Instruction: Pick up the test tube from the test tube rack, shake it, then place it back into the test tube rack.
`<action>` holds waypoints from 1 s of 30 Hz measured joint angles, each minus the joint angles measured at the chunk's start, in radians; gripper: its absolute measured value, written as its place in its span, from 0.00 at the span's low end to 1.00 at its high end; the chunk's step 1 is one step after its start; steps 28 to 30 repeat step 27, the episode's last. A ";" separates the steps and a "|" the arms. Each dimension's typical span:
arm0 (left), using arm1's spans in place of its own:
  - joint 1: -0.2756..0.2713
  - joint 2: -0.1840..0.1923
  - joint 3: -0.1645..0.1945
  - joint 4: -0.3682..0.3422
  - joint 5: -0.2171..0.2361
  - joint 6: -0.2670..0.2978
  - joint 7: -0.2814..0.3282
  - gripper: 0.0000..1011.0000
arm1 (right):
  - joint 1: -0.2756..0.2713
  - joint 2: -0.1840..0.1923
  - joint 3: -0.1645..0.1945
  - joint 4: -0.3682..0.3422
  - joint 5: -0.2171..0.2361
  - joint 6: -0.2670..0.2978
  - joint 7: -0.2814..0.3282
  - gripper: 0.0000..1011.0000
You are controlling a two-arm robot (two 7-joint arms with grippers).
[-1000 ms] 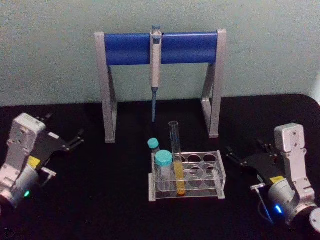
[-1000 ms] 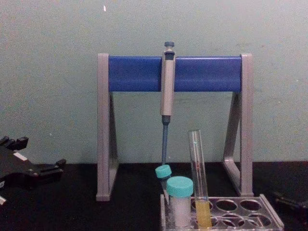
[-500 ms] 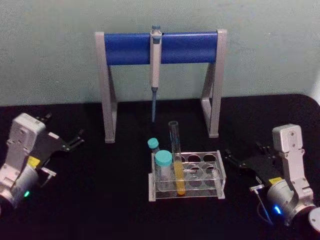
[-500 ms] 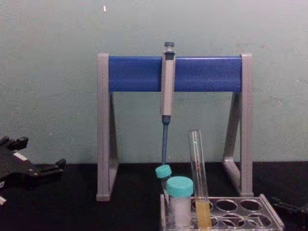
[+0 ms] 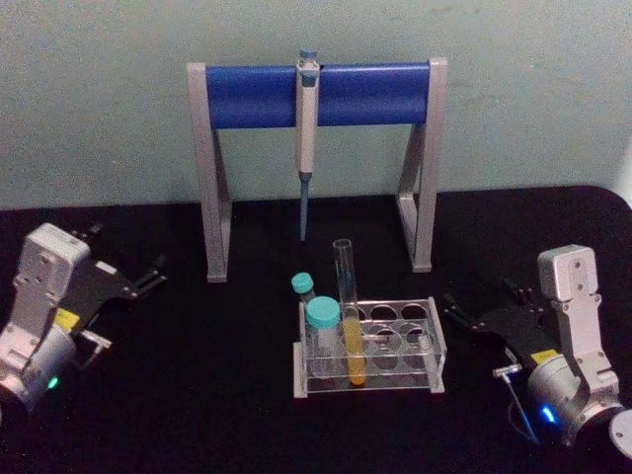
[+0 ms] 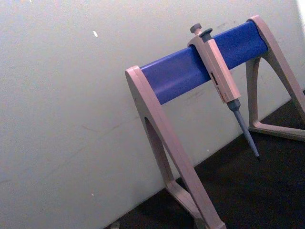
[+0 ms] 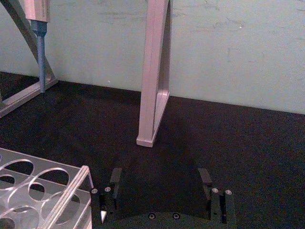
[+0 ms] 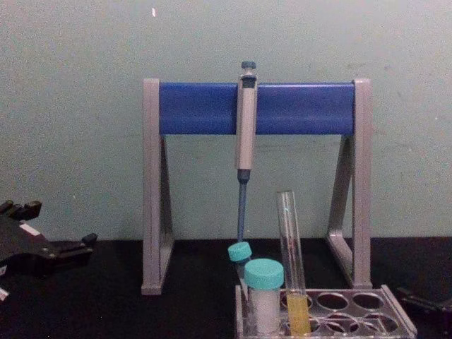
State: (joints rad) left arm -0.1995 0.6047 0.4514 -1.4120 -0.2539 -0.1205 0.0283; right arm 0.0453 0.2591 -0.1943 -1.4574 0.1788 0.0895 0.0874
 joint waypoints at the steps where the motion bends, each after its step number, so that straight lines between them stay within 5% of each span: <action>1: 0.000 0.000 0.000 0.000 0.000 0.000 0.000 0.99 | 0.000 0.000 0.000 0.000 0.000 0.000 0.000 0.99; 30: 0.000 0.000 0.000 0.000 0.000 0.000 0.000 0.99 | 0.000 0.001 0.000 0.000 0.001 -0.002 -0.001 0.99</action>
